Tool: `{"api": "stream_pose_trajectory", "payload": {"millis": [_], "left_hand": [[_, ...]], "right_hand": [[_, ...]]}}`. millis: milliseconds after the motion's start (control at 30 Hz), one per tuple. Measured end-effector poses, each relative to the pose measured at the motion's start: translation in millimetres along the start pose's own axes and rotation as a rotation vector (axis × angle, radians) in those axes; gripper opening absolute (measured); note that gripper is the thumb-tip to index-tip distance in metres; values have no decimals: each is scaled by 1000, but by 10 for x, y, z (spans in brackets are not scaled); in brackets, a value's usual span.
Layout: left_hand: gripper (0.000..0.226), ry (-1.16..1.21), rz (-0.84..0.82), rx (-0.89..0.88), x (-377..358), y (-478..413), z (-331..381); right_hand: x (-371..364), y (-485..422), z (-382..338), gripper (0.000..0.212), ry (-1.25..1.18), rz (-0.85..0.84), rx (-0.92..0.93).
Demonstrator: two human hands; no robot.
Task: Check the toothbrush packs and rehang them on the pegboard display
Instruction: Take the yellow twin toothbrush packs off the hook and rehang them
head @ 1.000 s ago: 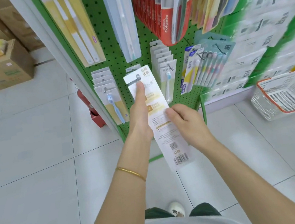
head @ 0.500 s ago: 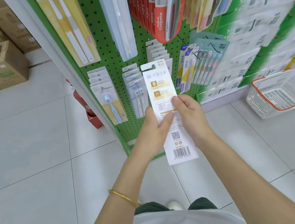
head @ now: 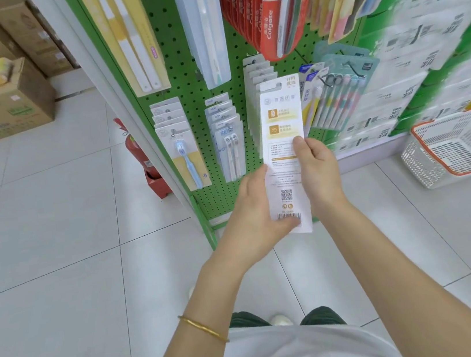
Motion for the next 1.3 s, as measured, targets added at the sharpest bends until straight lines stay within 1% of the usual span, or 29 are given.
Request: {"api": "stream_pose_trajectory", "payload": {"millis": [67, 100, 133, 167, 200, 300, 333, 367, 467, 567, 633, 733, 833, 900, 1000, 1100, 1200, 1300], "left_hand": [[98, -97, 11, -17, 14, -13, 24], [97, -89, 5, -5, 23, -16, 34], [97, -67, 4, 3, 30, -21, 35], [95, -33, 0, 2, 37, -11, 63], [90, 8, -3, 7, 47, 2, 94], [56, 114, -34, 58, 38, -11, 50], [47, 137, -52, 85, 34, -6, 30], [45, 173, -65, 105, 28, -1, 1], [52, 300, -66, 133, 45, 30, -29], [41, 442, -39, 111, 69, 51, -28], [37, 509, -16, 111, 75, 59, -31], [22, 615, 44, 149, 103, 64, -58], [10, 628, 93, 205, 116, 68, -84], [11, 604, 149, 239, 144, 33, -111], [23, 625, 286, 268, 280, -67, -94], [24, 552, 408, 180, 524, -157, 46], [25, 478, 433, 97, 724, -210, 166], [29, 560, 417, 87, 857, -226, 255]], "right_hand": [[-33, 44, -28, 43, 2, -33, 22], [-47, 67, -47, 52, 6, -54, 32], [-55, 81, -54, 57, 6, -77, 33], [-64, 97, -64, 54, -3, -105, 31], [-68, 99, -60, 46, -21, -128, 18], [-103, 123, -85, 27, -51, -210, 7], [-116, 124, -91, 23, -31, -234, 18], [-124, 120, -90, 21, -6, -246, 25], [-116, 102, -84, 21, 50, -238, 42], [-104, 88, -73, 11, 56, -230, 37], [-95, 66, -71, 16, 58, -242, 10], [-97, 37, -84, 23, 71, -308, -6], [-102, 25, -89, 21, 74, -351, 21], [-102, 23, -100, 19, 53, -370, 31], [-140, 74, -122, 21, 62, -471, 52], [-189, 134, -127, 23, 46, -538, 60], [-202, 117, -186, 22, 46, -541, 80], [-216, 92, -261, 24, 67, -537, 98]]}}
Point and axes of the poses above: each hand's wrist, its own y-axis away from the middle knuckle, its own x-axis out of the back of the hand, z = x × y, the point moved 4 cm from there along -y, towards the middle knuckle, and after that the axes turned 1 degree about -z, right-handed, at the moved point
